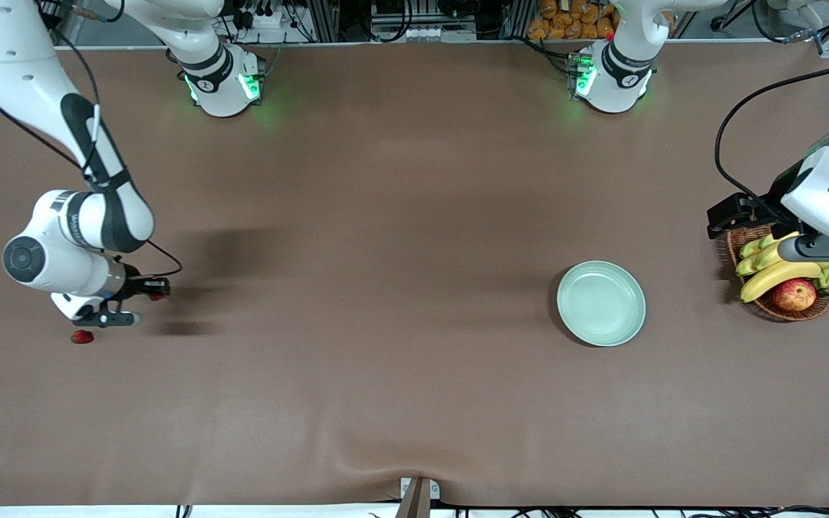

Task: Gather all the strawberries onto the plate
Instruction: 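Lower the right gripper and grasp the nearest red strawberry, then carry the strawberry to mid-table and release while the left gripper approaches, then reach the right gripper to another strawberry while the left gripper lowers, then grasp the middle strawberry with the left gripper while the right grasps another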

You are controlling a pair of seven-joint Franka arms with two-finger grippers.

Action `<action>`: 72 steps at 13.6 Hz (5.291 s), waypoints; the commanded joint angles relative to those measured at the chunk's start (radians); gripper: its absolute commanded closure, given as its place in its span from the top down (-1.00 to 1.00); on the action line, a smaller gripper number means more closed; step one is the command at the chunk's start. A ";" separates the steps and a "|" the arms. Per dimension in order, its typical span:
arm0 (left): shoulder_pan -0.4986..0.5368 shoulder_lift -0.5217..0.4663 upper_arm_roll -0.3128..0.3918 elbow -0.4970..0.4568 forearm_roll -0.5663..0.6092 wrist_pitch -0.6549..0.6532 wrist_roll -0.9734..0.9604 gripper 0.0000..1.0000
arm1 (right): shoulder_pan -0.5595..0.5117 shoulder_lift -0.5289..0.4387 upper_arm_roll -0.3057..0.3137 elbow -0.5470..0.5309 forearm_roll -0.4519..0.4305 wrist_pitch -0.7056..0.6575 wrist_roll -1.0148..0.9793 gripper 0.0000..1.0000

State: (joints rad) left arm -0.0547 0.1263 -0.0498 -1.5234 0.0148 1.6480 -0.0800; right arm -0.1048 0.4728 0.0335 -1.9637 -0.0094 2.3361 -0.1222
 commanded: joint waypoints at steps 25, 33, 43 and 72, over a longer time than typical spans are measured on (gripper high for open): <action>-0.295 0.114 -0.008 -0.064 -0.027 0.188 -0.603 1.00 | 0.740 0.376 -0.016 0.661 0.236 -0.030 0.184 1.00; -0.539 0.415 -0.005 0.098 -0.018 0.318 -1.068 1.00 | 0.728 0.101 -0.289 0.430 0.236 -0.291 0.181 1.00; -0.616 0.658 0.001 0.103 0.111 0.684 -1.167 1.00 | 0.691 -0.112 -0.645 0.016 0.200 -0.333 -0.064 1.00; -0.265 0.405 -0.137 -0.125 0.060 0.563 -0.574 -1.00 | 0.347 0.072 -0.684 -0.225 0.129 -0.188 -0.632 -0.48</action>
State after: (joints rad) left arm -0.4246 0.6407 -0.1135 -1.5245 0.0968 2.2552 -0.7466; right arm 0.2552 0.5579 -0.6523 -2.1702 0.1350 2.1359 -0.7371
